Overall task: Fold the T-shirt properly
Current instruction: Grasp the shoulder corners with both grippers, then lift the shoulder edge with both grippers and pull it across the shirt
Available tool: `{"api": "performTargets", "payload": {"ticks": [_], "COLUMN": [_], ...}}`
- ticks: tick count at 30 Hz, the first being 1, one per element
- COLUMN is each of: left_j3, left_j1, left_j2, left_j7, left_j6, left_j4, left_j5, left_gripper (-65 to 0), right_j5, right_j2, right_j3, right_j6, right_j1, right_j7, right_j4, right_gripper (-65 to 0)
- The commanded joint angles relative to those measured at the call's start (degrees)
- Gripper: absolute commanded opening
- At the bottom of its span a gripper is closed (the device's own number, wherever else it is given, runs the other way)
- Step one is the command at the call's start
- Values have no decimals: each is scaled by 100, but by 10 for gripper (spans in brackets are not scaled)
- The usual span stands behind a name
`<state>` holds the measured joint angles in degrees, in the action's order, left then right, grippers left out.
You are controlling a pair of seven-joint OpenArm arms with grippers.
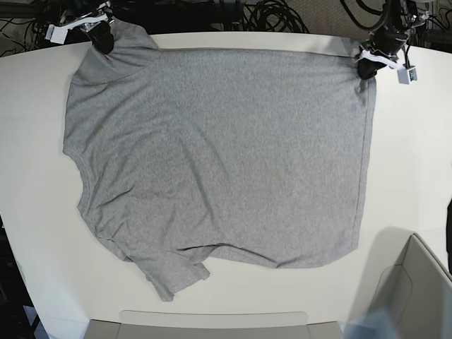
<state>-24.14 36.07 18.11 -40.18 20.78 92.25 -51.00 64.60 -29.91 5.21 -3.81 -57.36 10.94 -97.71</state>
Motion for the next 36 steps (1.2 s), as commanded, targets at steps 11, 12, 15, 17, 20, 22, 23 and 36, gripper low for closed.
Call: {"api": "performTargets", "payload": {"ticks": [11,12,15,17,20,22,23,36], "left_j3": [-69,-69,-69,-52,-52,-43,-43,-43], "left_j1": [485,485,467,335,239,80,-51,-1546], "left_j2": [40,40,40,57,57,57,57,31], "left_j7": [190,181,181,181,128,-74,-215,-1375], "left_j6": [-78,-78,-368,-552,-623,-798,-851,-1299], "left_j4": [960,951,1013,1136,1259,1285,1285,1250], "left_j5": [59,59,59,50,50,50,50,674], "left_gripper": [-650,-650,-650,-650,-650,-650,-650,-650], "right_j5": [-609,-609,-600,-618,-636,-644,-653,-2033], "right_j2": [270,261,261,314,490,587,596,974], "right_j3": [371,433,723,1022,1488,1716,1795,2033], "right_j6": [-54,-54,-45,-45,-54,-63,-63,-89], "right_j1": [-167,-158,-44,211,554,818,923,2857], "right_j7": [106,106,-263,-808,-1547,-2004,-2197,-4237], "right_j4": [-449,-493,-572,-633,-712,-809,-835,-967], "right_gripper": [-650,-650,-650,-650,-650,-650,-650,-650]}}
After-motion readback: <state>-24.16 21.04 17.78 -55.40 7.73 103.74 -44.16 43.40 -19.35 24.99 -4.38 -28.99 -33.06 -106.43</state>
